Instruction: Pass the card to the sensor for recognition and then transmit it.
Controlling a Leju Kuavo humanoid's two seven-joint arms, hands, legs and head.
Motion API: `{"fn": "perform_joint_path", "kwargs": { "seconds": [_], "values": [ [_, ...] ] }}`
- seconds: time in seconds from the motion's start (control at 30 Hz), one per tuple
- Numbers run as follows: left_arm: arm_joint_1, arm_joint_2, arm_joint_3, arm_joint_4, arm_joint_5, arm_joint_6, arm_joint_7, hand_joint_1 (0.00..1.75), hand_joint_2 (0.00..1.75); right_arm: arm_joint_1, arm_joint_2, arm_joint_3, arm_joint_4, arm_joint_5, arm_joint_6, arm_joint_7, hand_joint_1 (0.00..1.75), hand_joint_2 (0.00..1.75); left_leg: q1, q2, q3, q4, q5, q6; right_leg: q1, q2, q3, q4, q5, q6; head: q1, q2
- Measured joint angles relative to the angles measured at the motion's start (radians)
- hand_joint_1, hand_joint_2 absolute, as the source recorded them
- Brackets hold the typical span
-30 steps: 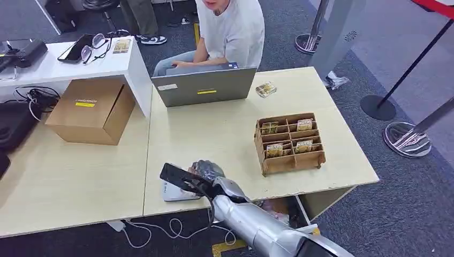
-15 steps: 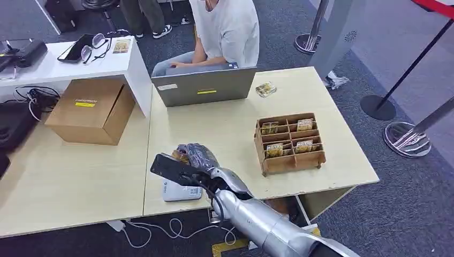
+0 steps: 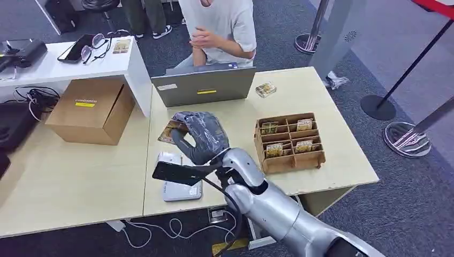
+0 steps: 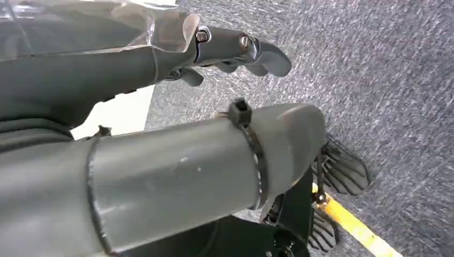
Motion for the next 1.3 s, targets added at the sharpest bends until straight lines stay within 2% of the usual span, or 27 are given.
{"fn": "perform_joint_path", "kwargs": {
  "seconds": [0.23,0.43,0.73,1.0,1.3],
  "values": [
    [0.017,0.001,0.000,0.000,-0.003,0.007,-0.035,0.00,0.00,-0.102,-0.017,-0.016,0.005,0.148,-0.087,-0.014,1.75,1.75,0.000,0.000,0.000,0.000,0.000,0.000,0.000,0.000,0.000,0.000,0.000,0.000,0.000,0.000],
    [0.022,0.000,0.000,0.000,-0.003,0.019,-0.056,0.00,0.00,-0.184,-0.024,-0.024,0.049,0.257,-0.132,0.015,1.75,1.75,0.000,0.000,0.000,0.000,0.000,0.000,0.000,0.000,0.000,0.000,0.000,0.000,0.000,0.000],
    [0.026,0.000,0.000,0.000,-0.009,0.027,-0.076,0.00,0.00,-0.298,-0.026,-0.031,0.208,0.437,-0.199,0.060,1.75,1.75,0.000,0.000,0.000,0.000,0.000,0.000,0.000,0.000,0.000,0.000,0.000,0.000,0.000,0.000],
    [0.027,-0.002,0.000,0.000,-0.008,0.045,-0.077,0.00,0.00,-0.395,-0.026,-0.045,0.398,0.569,-0.245,0.137,1.75,1.75,0.000,0.000,0.000,0.000,0.000,0.000,0.000,0.000,0.000,0.000,0.000,0.000,0.000,0.000],
    [0.021,-0.003,0.000,0.000,-0.003,0.070,-0.054,0.00,0.00,-0.442,-0.026,-0.045,0.525,0.714,-0.273,0.221,1.75,1.75,0.000,0.000,0.000,0.000,0.000,0.000,0.000,0.000,0.000,0.000,0.000,0.000,0.000,0.000]
  ]
}}
